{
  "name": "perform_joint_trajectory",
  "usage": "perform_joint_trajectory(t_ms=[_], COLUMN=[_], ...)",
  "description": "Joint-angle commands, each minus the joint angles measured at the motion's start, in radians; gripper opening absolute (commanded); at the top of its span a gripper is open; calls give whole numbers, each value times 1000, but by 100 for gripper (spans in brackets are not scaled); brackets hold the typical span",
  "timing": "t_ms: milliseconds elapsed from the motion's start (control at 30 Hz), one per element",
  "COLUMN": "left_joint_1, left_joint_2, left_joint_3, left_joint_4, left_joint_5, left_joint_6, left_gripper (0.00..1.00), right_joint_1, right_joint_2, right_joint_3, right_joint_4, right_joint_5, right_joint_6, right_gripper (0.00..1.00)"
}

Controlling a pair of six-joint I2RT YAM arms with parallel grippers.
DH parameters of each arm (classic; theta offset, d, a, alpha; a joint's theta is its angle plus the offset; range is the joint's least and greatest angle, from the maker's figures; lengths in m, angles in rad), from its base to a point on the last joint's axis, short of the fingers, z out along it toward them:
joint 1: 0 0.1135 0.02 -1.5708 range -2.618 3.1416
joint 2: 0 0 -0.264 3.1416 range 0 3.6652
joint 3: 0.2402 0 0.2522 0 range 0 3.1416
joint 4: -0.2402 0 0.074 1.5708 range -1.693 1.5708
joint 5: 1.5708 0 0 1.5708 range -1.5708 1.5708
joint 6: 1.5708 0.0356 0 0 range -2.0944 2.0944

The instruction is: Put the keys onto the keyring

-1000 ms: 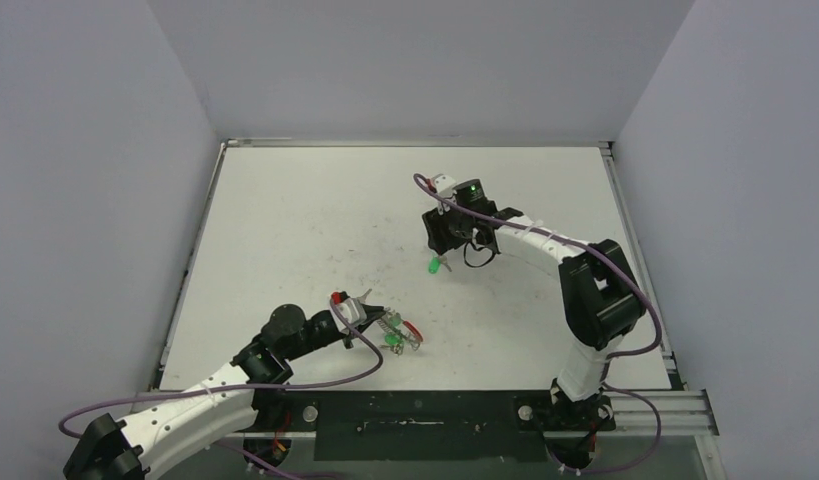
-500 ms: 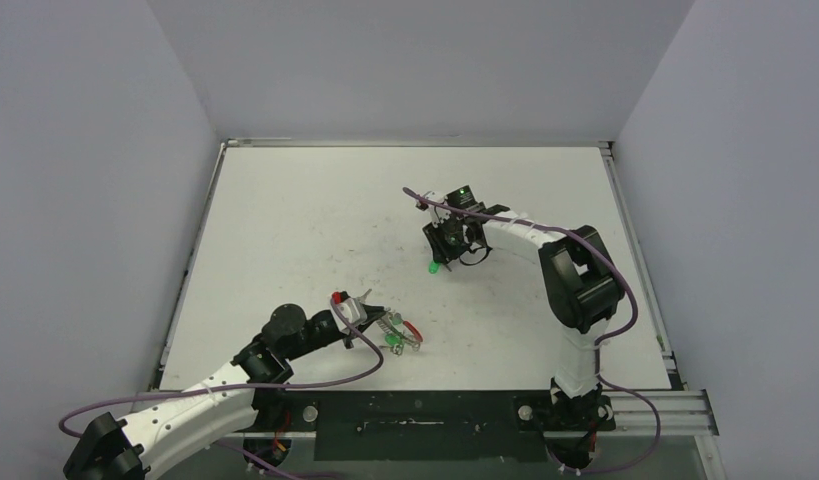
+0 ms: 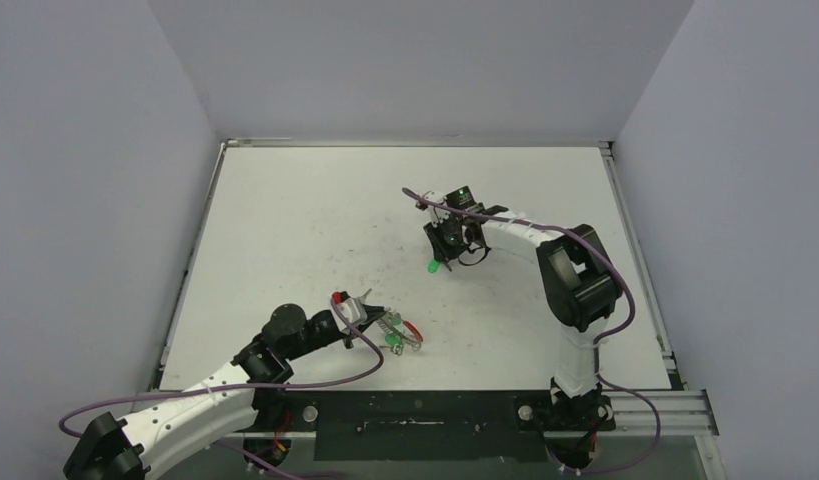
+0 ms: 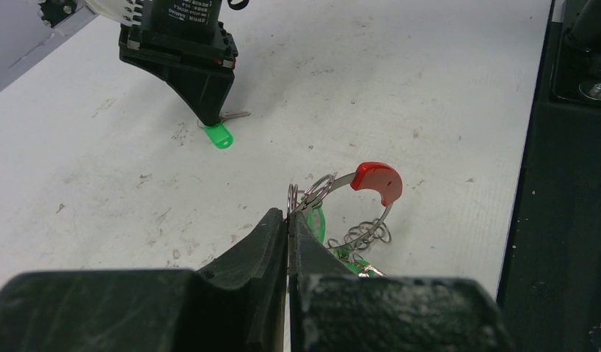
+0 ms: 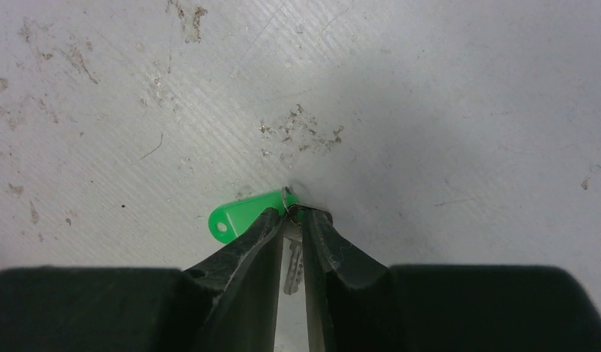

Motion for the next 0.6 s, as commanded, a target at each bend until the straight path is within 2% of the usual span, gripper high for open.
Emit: perform_joint_trajectory(t_ms=[0,167,367,567], left_joint_1=[-4,-4,-5,-5], left_joint_2=[-2,-4,-8,-10], left_joint_3=[49,49,54,57], left_joint_4=[52,50,42,37], left_joint_5=[10,11,11,10], left_joint_6=[8,8,8,7], left_gripper=[0,0,0,0], right_joint_1=[1,3,8,9], right_joint_2=[21,12,-45,-190], right_joint_3=[26,19,-13,-82], right_joint_4=[40,49,40,25], right_joint_5=[4,-19,-42,-138], right_joint_6=[-8,-14,-13,-25], right_gripper=[15,0,0,0])
